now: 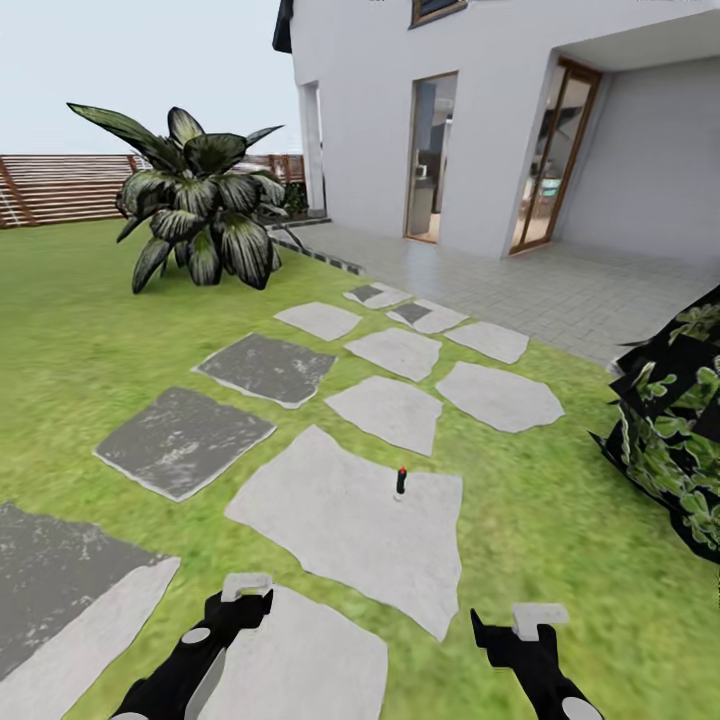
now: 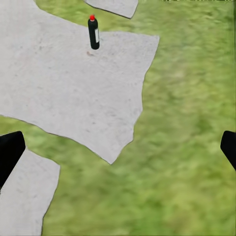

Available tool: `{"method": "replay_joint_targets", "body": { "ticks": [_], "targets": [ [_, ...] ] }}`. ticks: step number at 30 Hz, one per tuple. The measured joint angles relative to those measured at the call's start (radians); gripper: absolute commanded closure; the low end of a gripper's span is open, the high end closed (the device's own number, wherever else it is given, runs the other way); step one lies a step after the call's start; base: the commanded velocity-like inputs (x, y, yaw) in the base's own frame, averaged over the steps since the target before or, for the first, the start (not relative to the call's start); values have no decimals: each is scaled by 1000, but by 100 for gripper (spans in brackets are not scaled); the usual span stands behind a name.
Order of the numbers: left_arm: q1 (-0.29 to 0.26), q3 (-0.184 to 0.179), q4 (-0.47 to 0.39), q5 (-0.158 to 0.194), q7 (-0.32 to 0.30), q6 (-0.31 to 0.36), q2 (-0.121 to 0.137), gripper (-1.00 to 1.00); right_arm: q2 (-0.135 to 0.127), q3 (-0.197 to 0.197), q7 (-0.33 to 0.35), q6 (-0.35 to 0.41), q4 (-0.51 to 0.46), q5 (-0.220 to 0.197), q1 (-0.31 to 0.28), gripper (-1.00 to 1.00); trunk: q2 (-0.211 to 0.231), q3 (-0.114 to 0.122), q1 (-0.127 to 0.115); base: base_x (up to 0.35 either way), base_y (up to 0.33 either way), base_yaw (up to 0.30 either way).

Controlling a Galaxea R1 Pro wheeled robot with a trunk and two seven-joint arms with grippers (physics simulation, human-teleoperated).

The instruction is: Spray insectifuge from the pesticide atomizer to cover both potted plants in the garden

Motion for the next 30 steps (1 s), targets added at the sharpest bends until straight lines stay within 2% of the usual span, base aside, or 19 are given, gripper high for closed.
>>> {"method": "replay_joint_targets", "body": {
  "ticks": [11,17,30],
  "targets": [
    [0,0,0,0,0,0,-1,-100,0,0,0,0,1,0,0,-100,0,11,0,294,190,-199],
    [0,-1,0,0,1,0,-1,-100,0,0,0,0,0,0,0,-100,0,14,0,296,126,-50],
    [0,-3,0,0,3,1,-1,-100,0,1,-2,1,-4,0,0,-100,0,8,0,291,-187,82]
  ]
}}
